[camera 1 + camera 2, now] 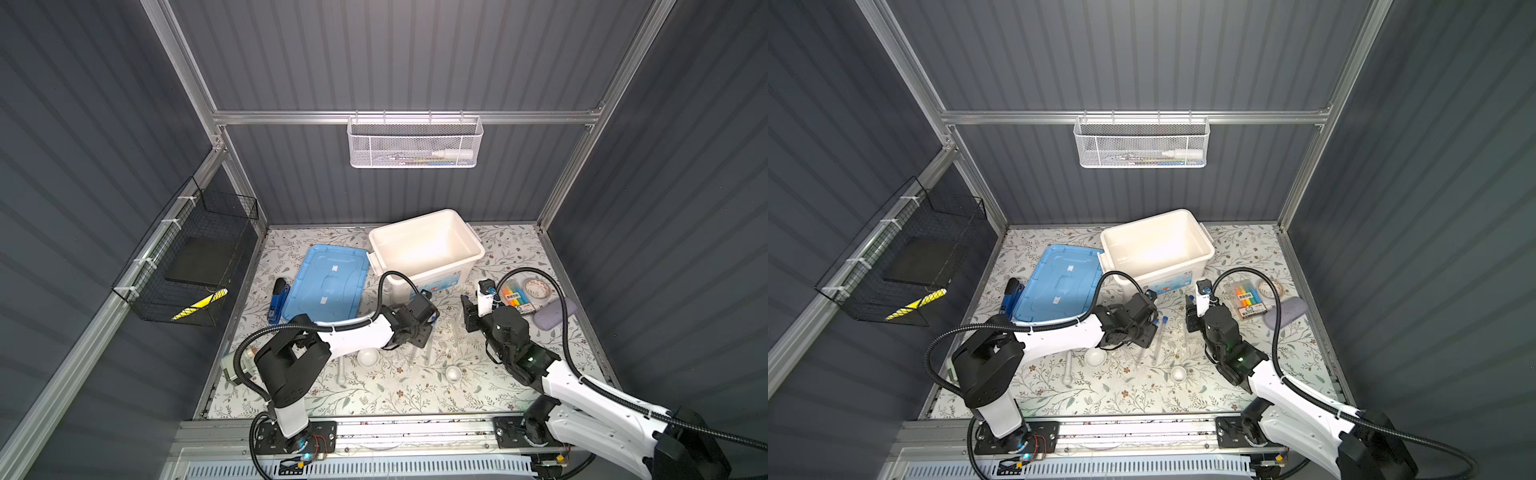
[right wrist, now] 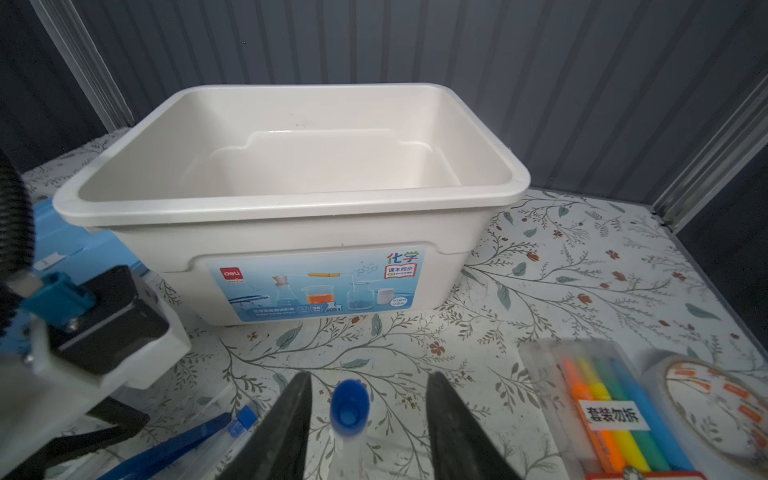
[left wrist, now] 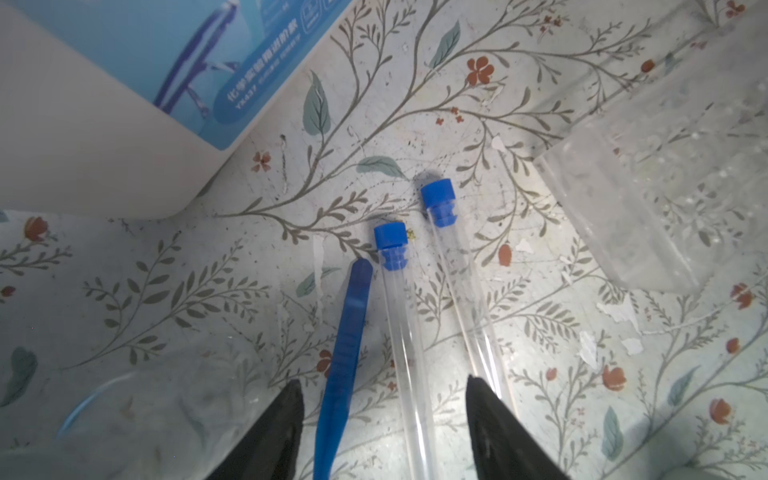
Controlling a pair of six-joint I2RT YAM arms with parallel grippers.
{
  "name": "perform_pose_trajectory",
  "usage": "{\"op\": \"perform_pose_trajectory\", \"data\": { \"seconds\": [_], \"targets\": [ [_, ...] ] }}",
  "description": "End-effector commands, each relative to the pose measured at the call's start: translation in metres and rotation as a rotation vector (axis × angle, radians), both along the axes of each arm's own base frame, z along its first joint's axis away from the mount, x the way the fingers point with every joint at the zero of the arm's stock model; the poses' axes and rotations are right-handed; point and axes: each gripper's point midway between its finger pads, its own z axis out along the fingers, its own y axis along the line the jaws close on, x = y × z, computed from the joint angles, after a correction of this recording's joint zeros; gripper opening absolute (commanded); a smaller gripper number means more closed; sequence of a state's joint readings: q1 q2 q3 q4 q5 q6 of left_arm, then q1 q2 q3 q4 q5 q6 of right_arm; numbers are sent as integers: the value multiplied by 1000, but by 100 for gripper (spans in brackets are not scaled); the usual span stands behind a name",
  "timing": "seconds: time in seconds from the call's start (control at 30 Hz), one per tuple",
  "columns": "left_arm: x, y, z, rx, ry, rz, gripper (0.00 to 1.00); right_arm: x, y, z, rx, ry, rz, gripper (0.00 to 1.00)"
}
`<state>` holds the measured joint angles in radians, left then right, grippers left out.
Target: Organize the chemistry lab equipment
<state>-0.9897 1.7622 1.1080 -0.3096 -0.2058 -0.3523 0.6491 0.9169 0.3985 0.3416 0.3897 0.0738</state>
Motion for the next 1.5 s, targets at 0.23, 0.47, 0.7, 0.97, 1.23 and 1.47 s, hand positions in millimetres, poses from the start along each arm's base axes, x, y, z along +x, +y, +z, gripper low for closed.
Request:
{"op": "perform_pose_trajectory", "data": {
  "seconds": [0.23, 0.47, 0.7, 0.97, 1.23, 1.47],
  "targets": [
    [-15, 2, -10, 38, 44, -39, 53, 0, -14, 10, 43, -11, -67, 69],
    [-19, -2, -15, 45, 70, -56, 46, 3, -27, 13, 119, 9, -105, 75],
    [-24, -4, -26, 67, 109, -68, 37, 4, -36, 18, 159, 22, -118, 78],
    [-25, -5, -35, 91, 131, -70, 32, 5, -47, 18, 193, 36, -137, 80],
    [-28, -5, -44, 110, 158, -82, 24, 6, -53, 14, 207, 55, -150, 81],
    [-30, -5, -49, 116, 172, -85, 16, 6, -56, 12, 229, 75, -155, 81]
  ]
}}
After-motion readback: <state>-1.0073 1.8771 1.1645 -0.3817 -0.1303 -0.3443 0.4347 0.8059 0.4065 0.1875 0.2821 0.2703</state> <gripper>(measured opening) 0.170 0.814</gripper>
